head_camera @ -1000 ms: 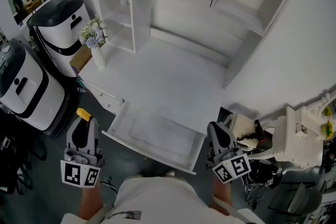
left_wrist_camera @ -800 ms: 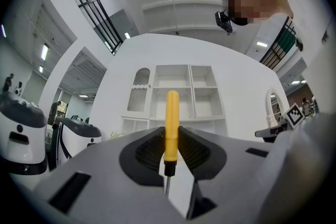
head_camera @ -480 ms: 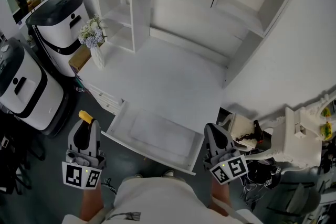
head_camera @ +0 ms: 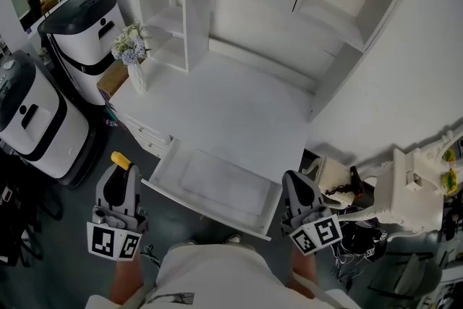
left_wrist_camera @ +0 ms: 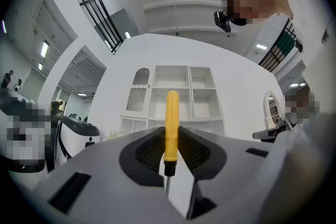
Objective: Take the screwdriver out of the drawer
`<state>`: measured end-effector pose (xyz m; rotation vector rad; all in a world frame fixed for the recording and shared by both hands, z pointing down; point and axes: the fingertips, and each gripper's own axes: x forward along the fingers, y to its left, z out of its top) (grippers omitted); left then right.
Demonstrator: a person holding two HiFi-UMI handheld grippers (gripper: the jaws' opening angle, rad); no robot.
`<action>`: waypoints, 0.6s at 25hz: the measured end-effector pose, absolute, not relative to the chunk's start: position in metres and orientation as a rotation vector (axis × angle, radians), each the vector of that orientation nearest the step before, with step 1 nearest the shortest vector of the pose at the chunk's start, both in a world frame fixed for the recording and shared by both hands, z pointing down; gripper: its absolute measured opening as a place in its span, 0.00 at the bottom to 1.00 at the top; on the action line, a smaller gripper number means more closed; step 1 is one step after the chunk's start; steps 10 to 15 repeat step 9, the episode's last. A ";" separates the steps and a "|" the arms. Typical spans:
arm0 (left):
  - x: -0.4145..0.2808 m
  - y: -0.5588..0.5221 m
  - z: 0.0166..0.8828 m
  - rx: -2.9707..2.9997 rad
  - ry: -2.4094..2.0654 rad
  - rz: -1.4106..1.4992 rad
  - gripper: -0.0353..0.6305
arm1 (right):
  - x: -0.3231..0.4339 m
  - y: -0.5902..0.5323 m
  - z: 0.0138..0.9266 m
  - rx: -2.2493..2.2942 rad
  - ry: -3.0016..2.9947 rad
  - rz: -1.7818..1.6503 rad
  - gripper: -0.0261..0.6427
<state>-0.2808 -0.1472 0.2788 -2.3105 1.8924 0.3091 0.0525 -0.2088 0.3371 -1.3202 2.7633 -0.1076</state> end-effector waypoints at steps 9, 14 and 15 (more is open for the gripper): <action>-0.294 -0.134 0.282 -2.295 1.927 0.303 0.18 | 0.038 -0.201 0.340 -1.294 2.779 -0.122 0.06; -0.294 -0.134 0.282 -2.295 1.927 0.303 0.18 | 0.038 -0.201 0.340 -1.294 2.779 -0.122 0.06; -0.294 -0.134 0.282 -2.295 1.927 0.303 0.18 | 0.038 -0.201 0.340 -1.294 2.779 -0.122 0.06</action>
